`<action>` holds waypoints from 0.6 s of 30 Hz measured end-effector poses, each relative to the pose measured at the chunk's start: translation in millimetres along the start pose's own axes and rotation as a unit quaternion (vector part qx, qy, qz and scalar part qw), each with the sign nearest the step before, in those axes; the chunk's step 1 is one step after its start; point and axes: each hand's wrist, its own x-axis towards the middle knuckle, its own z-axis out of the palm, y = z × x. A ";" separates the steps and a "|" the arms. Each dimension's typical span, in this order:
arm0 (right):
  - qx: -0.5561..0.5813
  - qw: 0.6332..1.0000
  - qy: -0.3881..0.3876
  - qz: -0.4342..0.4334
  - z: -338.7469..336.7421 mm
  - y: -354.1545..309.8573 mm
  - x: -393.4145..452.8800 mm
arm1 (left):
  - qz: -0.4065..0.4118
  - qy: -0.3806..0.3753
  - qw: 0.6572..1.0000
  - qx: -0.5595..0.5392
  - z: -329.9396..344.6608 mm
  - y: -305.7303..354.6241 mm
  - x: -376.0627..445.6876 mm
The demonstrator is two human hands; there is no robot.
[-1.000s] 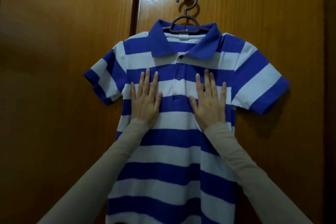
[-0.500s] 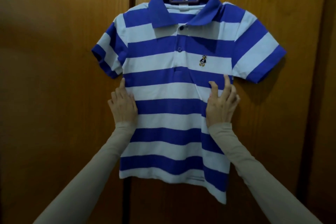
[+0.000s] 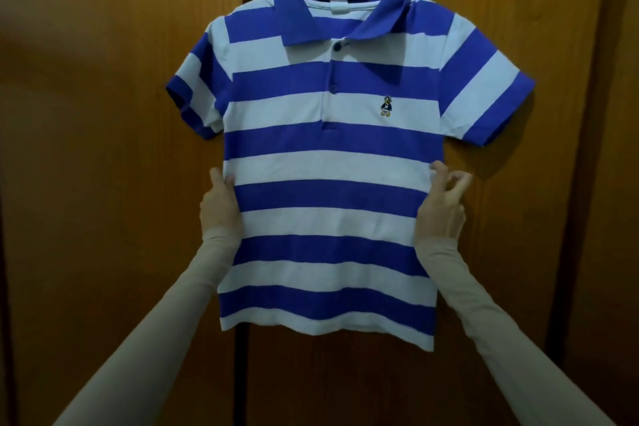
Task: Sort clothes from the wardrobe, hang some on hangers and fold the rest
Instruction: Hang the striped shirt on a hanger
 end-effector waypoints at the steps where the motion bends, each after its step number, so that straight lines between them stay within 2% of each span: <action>1: 0.006 1.000 -0.003 0.012 0.4 -2.8 -2.7 | 0.005 -0.001 1.000 -0.004 2.7 0.6 -3.2; 3: 0.006 1.000 -0.017 0.005 2.5 -7.3 -10.9 | 0.034 0.004 0.999 0.013 7.3 -0.5 -11.9; 7: -0.053 0.997 -0.041 -0.049 7.0 2.1 -32.1 | 0.105 0.006 0.988 0.117 12.2 -17.0 -31.2; 10: -0.026 0.998 -0.049 0.033 4.2 6.9 -36.6 | 0.103 0.030 0.986 0.129 9.6 -31.3 -37.7; 11: -0.048 0.998 -0.037 0.028 4.1 5.9 -38.7 | 0.097 0.049 0.987 0.120 8.7 -33.8 -38.1; 14: -0.133 0.984 0.001 -0.119 13.2 -0.5 -52.0 | 0.108 0.107 0.975 0.163 16.7 -40.4 -39.5; 16: -0.109 0.976 -0.024 -0.188 19.7 -15.3 -58.5 | 0.167 0.133 0.957 0.197 29.6 -41.6 -44.9; 18: -0.107 0.964 -0.064 -0.235 25.8 -24.7 -66.7 | 0.246 0.106 0.945 0.189 40.9 -41.0 -53.2</action>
